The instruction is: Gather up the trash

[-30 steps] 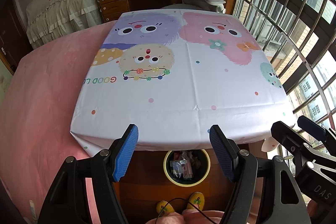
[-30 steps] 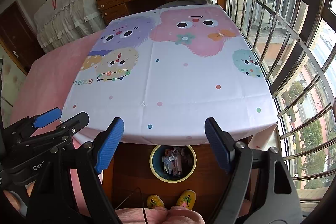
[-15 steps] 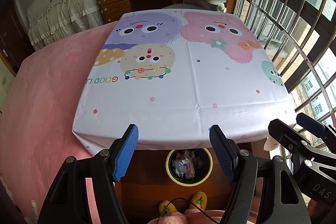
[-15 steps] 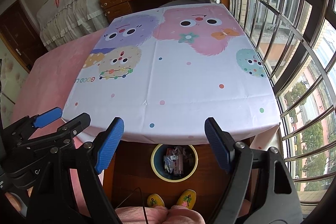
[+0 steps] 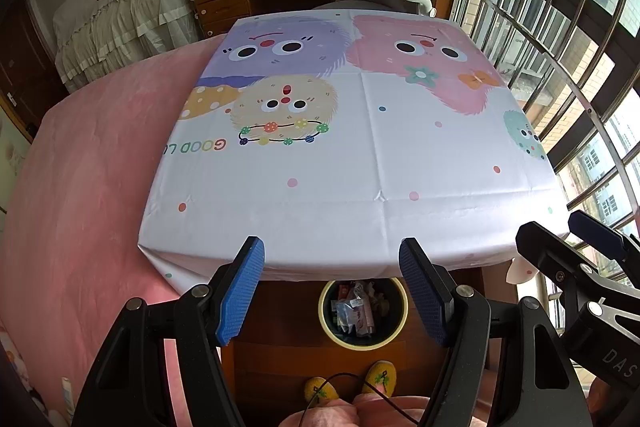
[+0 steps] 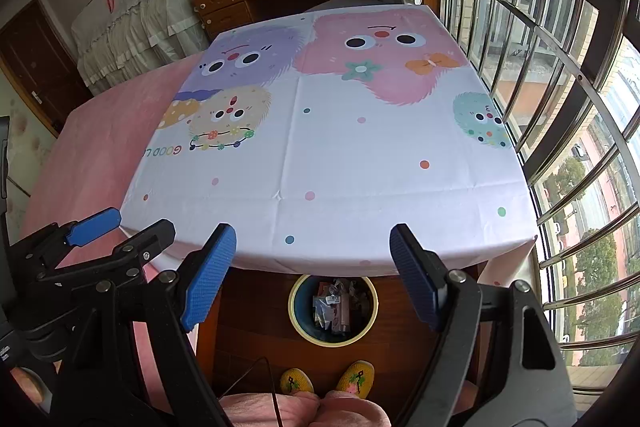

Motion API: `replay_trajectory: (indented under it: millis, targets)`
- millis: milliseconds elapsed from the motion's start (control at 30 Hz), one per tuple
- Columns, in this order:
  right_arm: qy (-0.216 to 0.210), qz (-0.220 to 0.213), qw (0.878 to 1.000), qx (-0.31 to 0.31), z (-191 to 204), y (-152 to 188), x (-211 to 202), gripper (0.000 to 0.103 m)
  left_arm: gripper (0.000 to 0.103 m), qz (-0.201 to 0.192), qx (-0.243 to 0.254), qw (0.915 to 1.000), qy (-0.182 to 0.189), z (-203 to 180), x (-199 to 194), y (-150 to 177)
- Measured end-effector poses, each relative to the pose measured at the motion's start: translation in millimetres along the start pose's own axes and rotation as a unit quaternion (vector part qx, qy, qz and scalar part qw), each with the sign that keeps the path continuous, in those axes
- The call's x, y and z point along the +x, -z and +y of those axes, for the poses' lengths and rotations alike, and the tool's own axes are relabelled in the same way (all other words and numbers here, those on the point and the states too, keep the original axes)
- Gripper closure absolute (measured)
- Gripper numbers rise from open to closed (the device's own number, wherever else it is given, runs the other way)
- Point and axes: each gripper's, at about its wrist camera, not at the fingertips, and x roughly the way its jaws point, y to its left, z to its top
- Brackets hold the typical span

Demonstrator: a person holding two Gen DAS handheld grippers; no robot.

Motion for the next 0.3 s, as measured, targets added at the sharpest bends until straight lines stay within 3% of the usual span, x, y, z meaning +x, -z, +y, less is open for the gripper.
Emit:
replay_trajectory:
  millis: [300]
  targets:
    - [-0.001, -0.001, 1.000, -0.001, -1.5, -1.3, 0.6, 0.026, 0.031, 0.000, 0.001, 1.0000, 0.001, -1.6, 0.9, -0.1]
